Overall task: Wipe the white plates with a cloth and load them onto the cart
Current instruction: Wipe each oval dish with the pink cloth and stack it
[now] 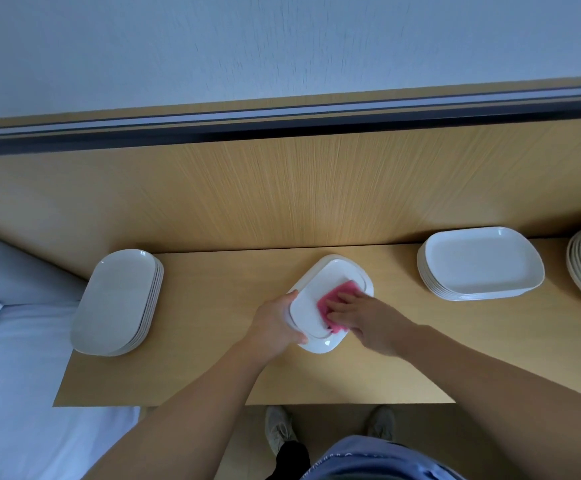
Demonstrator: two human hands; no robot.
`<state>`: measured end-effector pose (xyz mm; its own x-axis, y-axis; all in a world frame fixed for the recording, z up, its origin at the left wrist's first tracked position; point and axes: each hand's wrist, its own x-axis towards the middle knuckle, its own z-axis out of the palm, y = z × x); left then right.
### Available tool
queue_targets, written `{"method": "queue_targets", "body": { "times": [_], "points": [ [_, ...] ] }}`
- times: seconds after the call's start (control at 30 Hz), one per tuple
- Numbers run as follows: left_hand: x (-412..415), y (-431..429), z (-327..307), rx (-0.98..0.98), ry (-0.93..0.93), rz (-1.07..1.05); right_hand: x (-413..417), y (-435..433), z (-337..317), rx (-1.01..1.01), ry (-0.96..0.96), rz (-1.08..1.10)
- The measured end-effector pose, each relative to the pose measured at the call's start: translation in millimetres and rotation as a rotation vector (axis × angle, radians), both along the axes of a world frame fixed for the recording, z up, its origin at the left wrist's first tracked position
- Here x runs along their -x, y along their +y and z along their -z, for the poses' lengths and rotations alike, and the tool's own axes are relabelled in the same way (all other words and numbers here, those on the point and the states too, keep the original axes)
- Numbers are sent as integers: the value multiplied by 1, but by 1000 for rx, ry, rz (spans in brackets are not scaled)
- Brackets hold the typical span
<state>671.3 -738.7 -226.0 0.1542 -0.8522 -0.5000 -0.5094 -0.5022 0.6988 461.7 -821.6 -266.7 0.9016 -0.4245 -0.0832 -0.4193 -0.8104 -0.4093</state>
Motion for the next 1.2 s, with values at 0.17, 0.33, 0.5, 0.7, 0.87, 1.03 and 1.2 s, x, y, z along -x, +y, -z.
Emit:
{"method": "queue_targets", "body": {
  "times": [0.17, 0.33, 0.5, 0.7, 0.87, 1.03, 1.2],
  "points": [
    [0, -2, 4, -10, -10, 42, -19, 17, 4, -1, 12, -62],
    [0, -6, 6, -19, -33, 43, -27, 9, 4, -22, 2, -77],
    [1, -6, 9, -14, -38, 43, -26, -6, 5, -50, 24, -84],
    [2, -8, 12, -23, -74, 58, -23, -29, 7, -47, 66, -52],
    [2, -10, 13, -40, -59, 31, -18, -46, 9, 20, 124, -14],
    [3, -11, 15, -52, -19, -13, -1, -75, 11, 78, 145, 121],
    [4, -16, 10, -36, -29, -15, -19, -67, -9, -225, -46, 352]
  ]
}}
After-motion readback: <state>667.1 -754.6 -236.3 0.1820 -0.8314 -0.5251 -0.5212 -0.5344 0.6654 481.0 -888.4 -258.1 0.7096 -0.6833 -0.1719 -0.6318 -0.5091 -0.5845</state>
